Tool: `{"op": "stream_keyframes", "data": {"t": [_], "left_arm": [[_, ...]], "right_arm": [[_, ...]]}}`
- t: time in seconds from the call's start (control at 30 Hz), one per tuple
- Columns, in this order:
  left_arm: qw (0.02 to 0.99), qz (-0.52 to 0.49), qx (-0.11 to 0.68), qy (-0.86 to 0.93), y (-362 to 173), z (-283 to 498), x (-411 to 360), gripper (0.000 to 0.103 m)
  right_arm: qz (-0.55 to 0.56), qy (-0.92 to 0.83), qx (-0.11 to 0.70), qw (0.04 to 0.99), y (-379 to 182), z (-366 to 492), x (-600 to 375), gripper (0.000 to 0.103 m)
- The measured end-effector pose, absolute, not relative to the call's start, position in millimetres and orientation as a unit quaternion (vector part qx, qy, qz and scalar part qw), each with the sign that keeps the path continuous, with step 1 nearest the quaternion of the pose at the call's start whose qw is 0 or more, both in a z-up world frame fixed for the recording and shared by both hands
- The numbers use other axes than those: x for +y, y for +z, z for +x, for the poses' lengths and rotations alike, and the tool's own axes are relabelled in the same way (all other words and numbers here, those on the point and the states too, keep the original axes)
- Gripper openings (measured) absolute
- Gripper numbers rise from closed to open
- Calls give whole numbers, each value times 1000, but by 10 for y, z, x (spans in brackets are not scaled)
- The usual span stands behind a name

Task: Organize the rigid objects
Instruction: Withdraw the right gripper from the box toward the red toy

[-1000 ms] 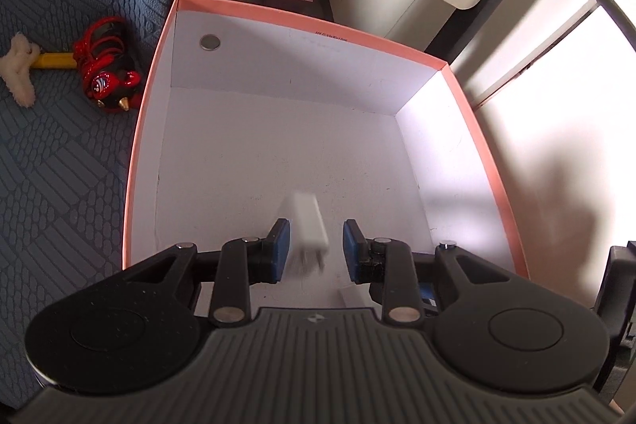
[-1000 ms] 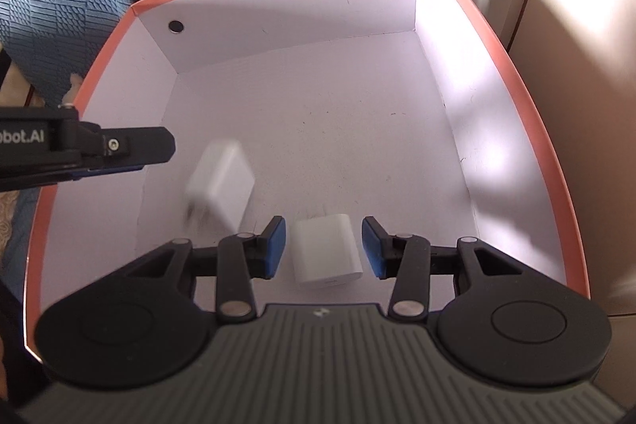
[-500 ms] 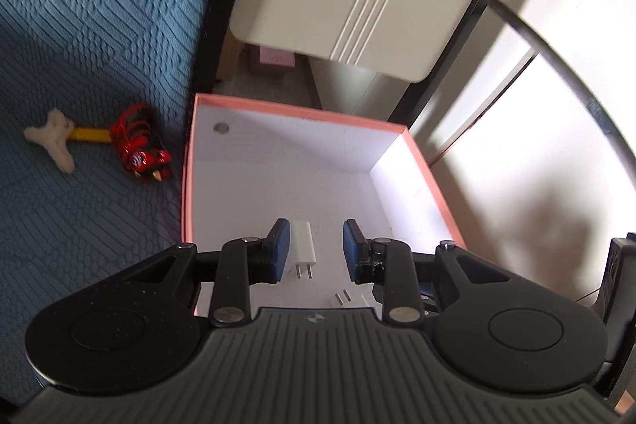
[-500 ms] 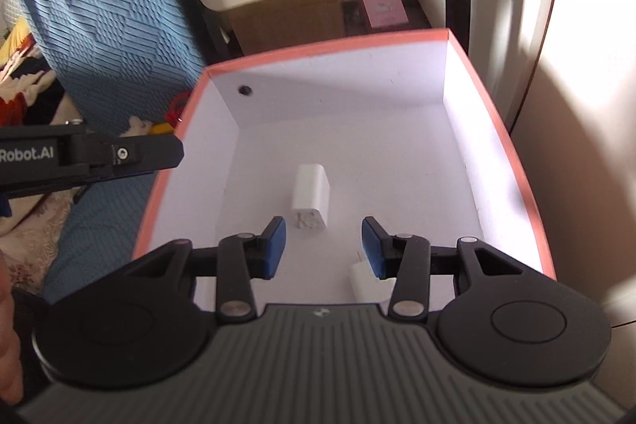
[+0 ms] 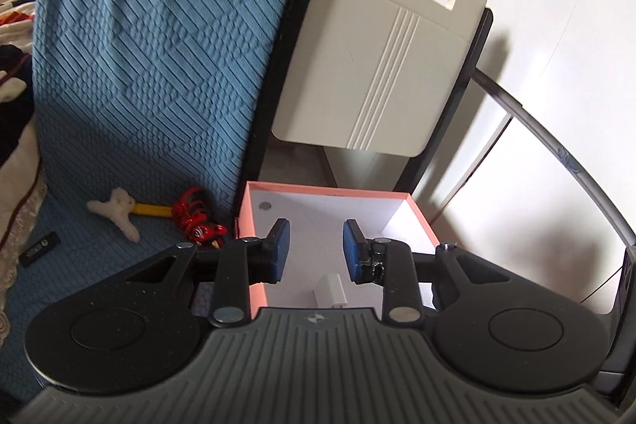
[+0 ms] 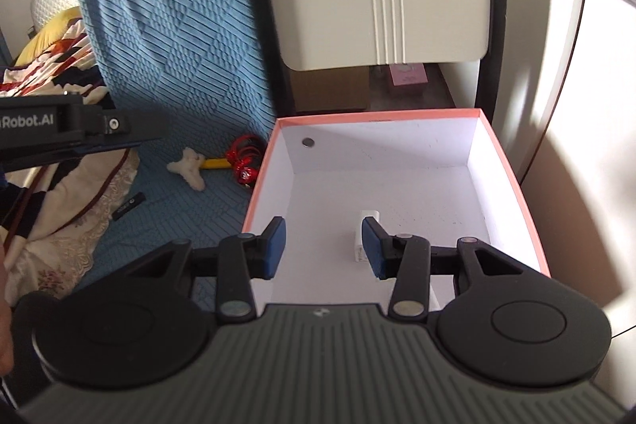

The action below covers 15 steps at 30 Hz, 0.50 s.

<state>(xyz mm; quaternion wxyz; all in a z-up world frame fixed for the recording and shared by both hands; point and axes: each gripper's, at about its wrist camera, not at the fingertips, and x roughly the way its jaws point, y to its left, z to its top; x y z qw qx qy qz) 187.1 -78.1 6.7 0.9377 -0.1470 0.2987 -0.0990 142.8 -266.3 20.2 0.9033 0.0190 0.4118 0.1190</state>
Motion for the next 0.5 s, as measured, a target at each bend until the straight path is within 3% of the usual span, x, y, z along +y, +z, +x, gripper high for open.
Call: {"op": "stream_keyframes", "data": {"t": [0.5], "left_arm": [[952,-144,255,-88,166,1382,-168,33]], "right_arm": [[-13,130,378,917,387,1074,-2047,46]]}}
